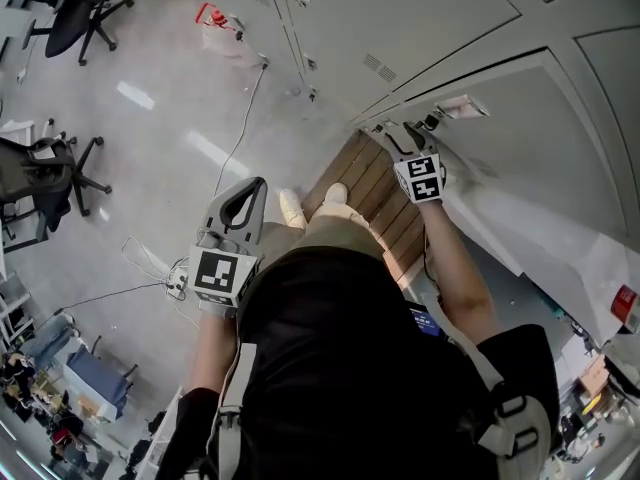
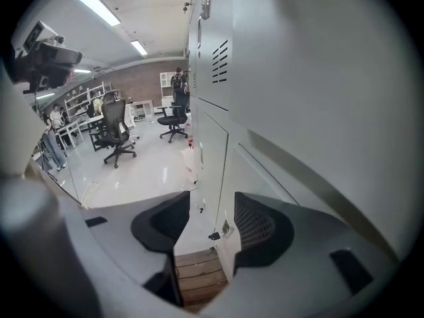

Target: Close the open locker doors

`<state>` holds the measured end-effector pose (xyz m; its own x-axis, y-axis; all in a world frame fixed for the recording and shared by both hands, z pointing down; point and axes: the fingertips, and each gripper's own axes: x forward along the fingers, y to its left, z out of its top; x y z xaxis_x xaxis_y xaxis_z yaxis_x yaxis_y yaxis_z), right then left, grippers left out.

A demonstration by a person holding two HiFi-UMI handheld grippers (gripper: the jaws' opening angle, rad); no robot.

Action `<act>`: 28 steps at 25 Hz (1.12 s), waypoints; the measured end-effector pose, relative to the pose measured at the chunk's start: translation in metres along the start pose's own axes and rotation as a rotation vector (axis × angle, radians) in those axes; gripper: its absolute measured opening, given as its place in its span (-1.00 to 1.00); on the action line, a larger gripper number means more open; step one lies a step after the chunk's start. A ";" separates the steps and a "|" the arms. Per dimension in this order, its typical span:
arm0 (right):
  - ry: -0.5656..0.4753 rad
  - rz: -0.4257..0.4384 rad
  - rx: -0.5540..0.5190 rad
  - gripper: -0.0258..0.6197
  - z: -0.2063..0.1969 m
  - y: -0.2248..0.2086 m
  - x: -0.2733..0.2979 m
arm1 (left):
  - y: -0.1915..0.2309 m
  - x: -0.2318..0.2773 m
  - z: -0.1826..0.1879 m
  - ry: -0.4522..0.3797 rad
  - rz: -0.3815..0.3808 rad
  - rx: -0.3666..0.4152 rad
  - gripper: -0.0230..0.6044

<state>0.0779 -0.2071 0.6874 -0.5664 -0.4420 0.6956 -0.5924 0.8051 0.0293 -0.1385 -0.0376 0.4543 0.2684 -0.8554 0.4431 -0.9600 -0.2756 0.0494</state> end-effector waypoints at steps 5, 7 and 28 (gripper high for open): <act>0.012 -0.019 -0.007 -0.26 0.000 -0.007 0.003 | 0.003 -0.006 -0.003 0.001 0.015 -0.010 -0.90; 0.018 -0.022 -0.007 -0.26 -0.001 -0.006 0.003 | 0.005 -0.008 -0.005 0.000 0.019 -0.015 -0.90; -0.112 -0.020 0.098 -0.29 0.048 0.054 -0.061 | 0.010 -0.009 0.010 -0.073 -0.106 0.016 -0.90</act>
<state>0.0524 -0.1558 0.6123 -0.6111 -0.5034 0.6109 -0.6541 0.7558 -0.0316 -0.1494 -0.0374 0.4416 0.3742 -0.8503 0.3702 -0.9245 -0.3730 0.0780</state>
